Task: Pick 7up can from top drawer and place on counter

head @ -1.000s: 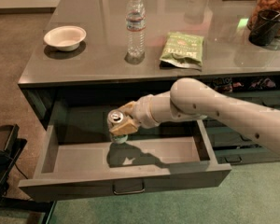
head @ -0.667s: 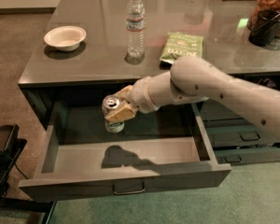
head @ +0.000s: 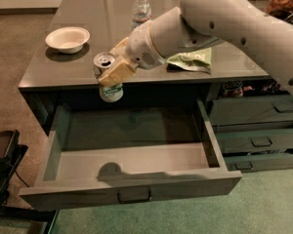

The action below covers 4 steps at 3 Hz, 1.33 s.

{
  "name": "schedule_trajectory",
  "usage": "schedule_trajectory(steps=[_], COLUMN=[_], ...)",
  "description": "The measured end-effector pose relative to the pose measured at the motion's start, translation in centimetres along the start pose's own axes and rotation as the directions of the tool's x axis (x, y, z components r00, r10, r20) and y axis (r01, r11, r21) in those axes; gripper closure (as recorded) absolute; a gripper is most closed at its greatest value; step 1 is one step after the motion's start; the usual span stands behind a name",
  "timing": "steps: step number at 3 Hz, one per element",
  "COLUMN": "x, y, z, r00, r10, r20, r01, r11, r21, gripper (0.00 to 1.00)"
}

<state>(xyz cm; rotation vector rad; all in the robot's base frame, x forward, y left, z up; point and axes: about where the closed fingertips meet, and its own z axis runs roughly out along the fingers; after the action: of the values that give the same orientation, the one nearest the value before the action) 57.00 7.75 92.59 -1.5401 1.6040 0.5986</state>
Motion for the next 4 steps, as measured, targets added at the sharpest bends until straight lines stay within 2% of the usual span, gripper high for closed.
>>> schedule_trajectory(steps=[1,2,4], x=[0.0,-0.6,-1.7], y=[0.0,-1.6,-7.8], z=[0.0,0.6,2.1], r00=[1.000,1.000,0.993], r10=[0.000,0.012,0.088], r20=[0.000,-0.016,-0.081], r01=[0.000,-0.011,-0.079], r11=[1.0000,0.9994,0.9909], r21=[0.000,0.034,0.109], gripper=[1.00,1.00,1.00])
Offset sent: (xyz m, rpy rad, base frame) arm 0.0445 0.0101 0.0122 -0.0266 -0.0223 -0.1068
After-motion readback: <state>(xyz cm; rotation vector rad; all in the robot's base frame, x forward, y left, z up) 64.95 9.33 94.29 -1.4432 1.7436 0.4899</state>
